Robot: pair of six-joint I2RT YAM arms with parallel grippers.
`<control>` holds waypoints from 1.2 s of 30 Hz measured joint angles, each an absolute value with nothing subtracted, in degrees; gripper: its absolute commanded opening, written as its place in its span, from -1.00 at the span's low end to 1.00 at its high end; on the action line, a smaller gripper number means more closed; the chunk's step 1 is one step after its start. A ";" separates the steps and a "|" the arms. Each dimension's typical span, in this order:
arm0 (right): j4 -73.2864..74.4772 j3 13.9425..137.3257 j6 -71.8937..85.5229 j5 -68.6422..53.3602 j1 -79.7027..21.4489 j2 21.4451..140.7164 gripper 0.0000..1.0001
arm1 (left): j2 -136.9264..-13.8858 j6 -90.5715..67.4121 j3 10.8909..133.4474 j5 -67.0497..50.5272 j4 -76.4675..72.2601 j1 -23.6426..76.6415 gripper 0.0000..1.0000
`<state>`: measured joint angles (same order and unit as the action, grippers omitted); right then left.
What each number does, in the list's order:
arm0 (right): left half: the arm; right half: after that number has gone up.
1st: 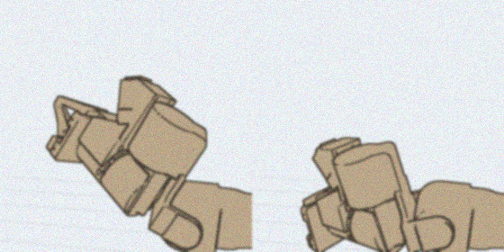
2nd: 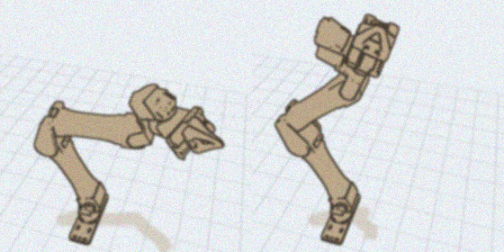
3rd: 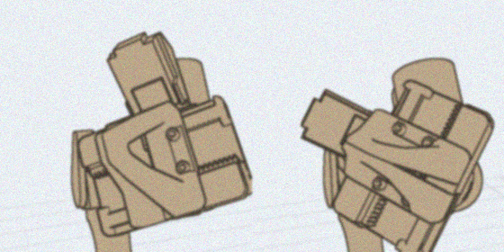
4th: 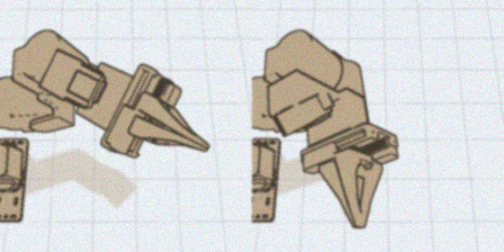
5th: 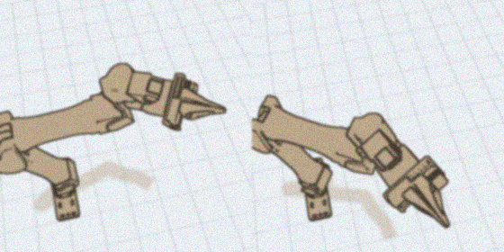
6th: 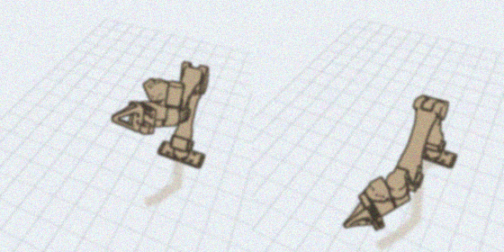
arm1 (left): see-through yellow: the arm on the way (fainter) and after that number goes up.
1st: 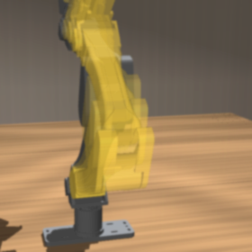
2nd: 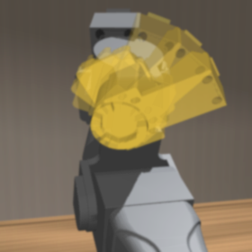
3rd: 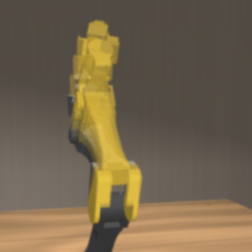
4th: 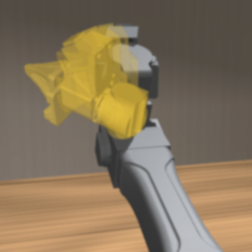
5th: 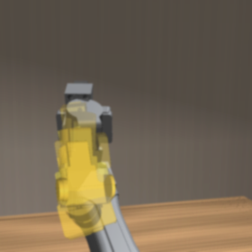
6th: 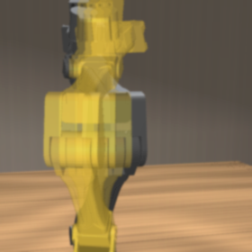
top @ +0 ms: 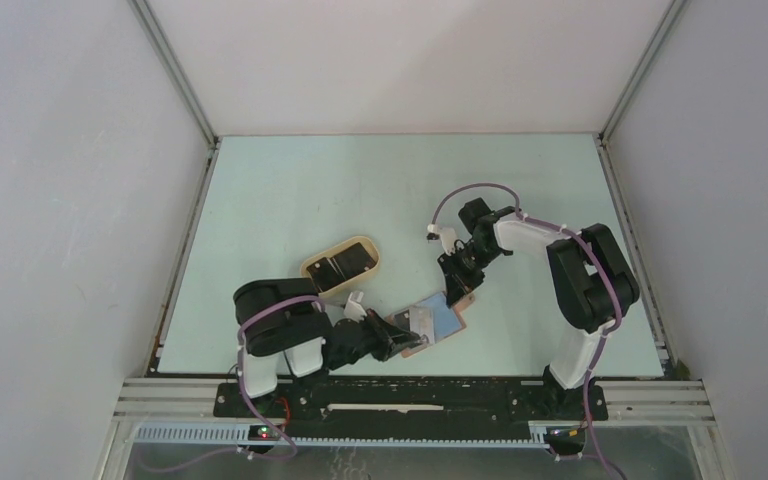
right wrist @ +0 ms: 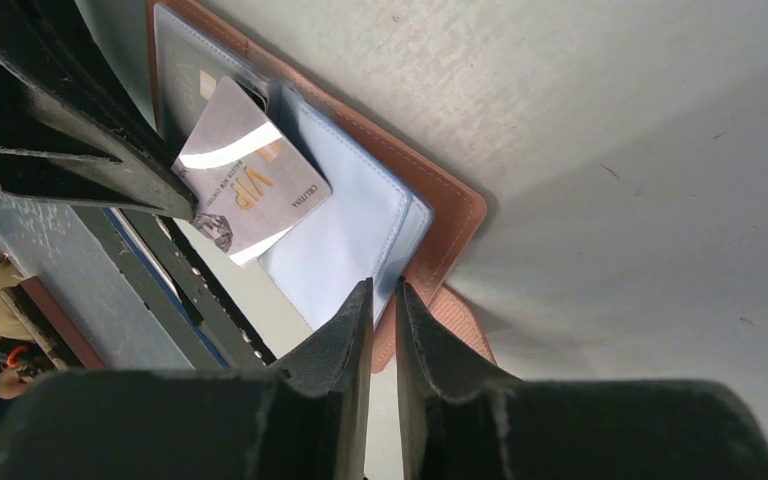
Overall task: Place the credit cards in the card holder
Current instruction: Insert the credit card into the card holder.
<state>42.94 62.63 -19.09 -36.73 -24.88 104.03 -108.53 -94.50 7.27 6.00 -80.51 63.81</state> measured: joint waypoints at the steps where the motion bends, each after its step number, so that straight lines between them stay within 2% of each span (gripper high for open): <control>1: 43.03 62.63 -19.09 -36.97 -24.88 104.05 -0.58 | -108.64 -94.30 7.46 6.24 -80.53 63.81 -1.00; 15: 44.10 62.63 -19.07 -39.55 -24.84 104.38 -0.58 | -108.97 -89.52 8.51 8.97 -82.37 63.70 -1.00; 26: 44.10 62.63 -18.74 -39.51 -24.08 104.38 -0.59 | -102.50 -88.51 1.65 9.43 -83.90 64.29 -1.00; 36: 44.10 62.63 -18.68 -39.46 -24.08 104.38 -0.60 | -101.56 -91.15 0.89 9.15 -80.86 67.05 -1.00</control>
<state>44.10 62.63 -18.68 -39.46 -24.08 104.38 -101.56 -91.15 0.89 9.15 -80.86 67.05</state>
